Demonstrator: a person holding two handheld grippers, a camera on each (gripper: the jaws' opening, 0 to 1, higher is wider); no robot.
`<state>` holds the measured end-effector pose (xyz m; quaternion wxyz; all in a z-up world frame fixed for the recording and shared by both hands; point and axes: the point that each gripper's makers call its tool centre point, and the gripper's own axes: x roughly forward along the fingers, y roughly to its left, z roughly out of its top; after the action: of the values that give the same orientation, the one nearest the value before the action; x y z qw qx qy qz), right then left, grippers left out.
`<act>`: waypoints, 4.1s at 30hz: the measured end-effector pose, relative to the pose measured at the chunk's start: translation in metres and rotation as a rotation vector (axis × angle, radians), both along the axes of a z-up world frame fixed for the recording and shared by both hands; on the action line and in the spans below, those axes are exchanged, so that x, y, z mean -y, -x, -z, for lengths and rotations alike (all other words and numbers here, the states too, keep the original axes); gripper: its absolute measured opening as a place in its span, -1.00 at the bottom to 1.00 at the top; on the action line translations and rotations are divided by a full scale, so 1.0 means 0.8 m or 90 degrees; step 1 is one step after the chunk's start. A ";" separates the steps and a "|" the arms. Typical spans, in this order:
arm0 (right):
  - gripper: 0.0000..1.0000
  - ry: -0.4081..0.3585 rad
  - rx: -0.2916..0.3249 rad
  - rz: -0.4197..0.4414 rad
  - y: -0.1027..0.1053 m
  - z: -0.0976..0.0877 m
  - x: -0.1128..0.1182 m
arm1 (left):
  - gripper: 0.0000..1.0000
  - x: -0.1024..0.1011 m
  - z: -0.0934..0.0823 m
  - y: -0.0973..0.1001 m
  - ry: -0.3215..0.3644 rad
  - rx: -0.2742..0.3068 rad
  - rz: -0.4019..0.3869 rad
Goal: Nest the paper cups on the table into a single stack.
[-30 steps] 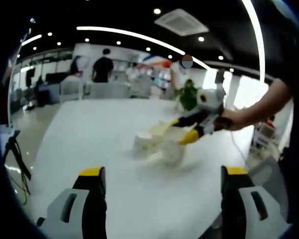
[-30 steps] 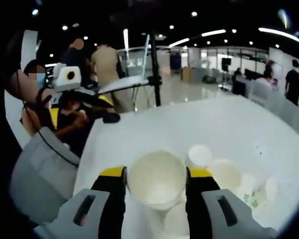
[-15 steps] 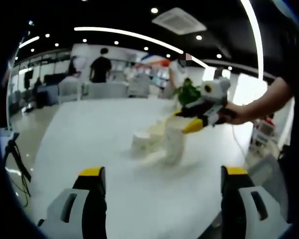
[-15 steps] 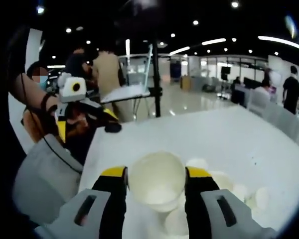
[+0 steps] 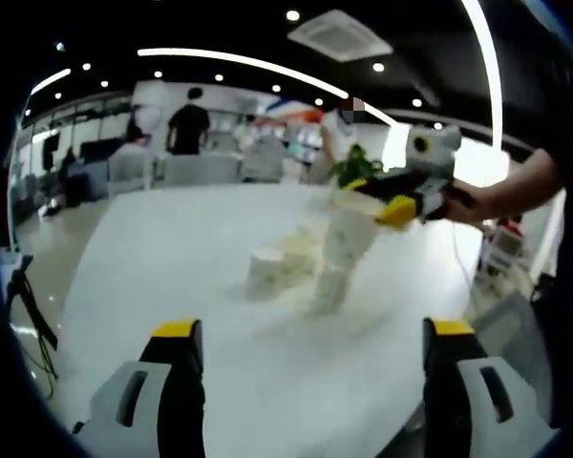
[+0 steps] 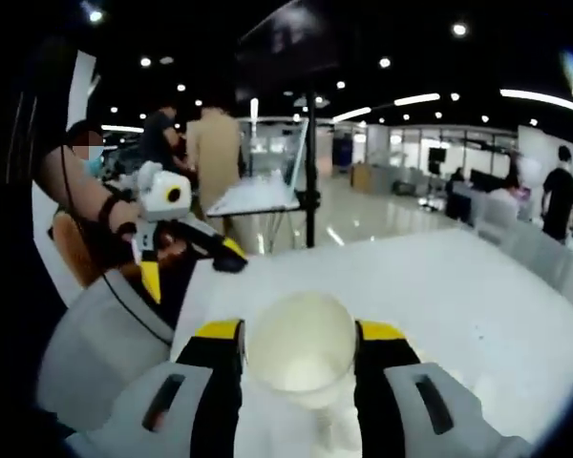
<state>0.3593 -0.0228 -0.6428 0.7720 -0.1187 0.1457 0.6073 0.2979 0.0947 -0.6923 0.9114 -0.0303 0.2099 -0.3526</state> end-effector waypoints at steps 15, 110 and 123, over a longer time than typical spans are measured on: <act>-0.16 -0.024 -0.014 0.024 0.025 -0.013 0.027 | 0.90 0.005 0.002 -0.002 0.000 -0.005 0.008; -0.12 0.047 -0.156 0.027 0.099 0.168 0.067 | 0.88 0.008 0.010 -0.006 -0.013 -0.024 0.019; -0.07 0.051 -0.156 0.029 0.103 0.167 0.070 | 0.87 0.012 0.009 -0.003 -0.010 -0.023 0.023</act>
<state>0.2770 -0.0787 -0.7766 0.7565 -0.0711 0.2657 0.5934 0.3000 0.0852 -0.6995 0.9011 -0.0256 0.2296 -0.3670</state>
